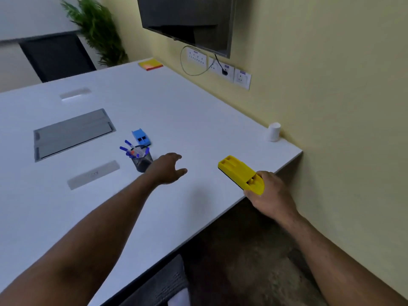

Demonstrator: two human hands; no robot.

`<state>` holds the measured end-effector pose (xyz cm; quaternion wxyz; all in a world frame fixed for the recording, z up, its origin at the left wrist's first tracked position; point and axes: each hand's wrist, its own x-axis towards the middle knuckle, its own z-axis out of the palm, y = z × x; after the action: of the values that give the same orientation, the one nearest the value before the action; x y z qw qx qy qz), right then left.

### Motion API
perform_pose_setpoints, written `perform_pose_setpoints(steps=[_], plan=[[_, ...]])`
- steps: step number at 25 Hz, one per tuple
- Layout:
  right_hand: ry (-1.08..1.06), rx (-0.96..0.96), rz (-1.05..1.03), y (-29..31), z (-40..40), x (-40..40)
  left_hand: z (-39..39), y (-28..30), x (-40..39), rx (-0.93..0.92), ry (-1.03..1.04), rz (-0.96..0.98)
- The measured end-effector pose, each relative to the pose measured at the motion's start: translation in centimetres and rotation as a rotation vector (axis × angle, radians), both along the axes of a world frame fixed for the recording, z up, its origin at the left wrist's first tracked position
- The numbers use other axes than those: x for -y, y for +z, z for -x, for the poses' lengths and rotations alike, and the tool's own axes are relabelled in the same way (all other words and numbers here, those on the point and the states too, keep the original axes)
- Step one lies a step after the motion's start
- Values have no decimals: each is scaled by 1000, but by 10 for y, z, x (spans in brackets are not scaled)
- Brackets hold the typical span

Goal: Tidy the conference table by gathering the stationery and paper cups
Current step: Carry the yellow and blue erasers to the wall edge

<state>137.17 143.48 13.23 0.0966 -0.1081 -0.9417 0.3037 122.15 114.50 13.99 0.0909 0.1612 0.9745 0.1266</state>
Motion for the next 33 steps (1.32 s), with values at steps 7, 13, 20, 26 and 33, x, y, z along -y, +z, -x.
perform_pose_setpoints(steps=[7, 13, 20, 26, 33], plan=[[195, 82, 24, -38, 134, -1, 44, -48, -25, 25, 309, -64], [281, 94, 97, -82, 267, -16, 127, -96, -60, 89, 531, -172], [335, 173, 119, -129, 404, -54, 286, -129, -22, 110, 960, -58], [334, 238, 115, -155, 464, -84, 347, -165, 31, 116, 1170, 151], [180, 230, 127, -166, 509, -116, 376, -170, 23, 31, 1334, 69]])
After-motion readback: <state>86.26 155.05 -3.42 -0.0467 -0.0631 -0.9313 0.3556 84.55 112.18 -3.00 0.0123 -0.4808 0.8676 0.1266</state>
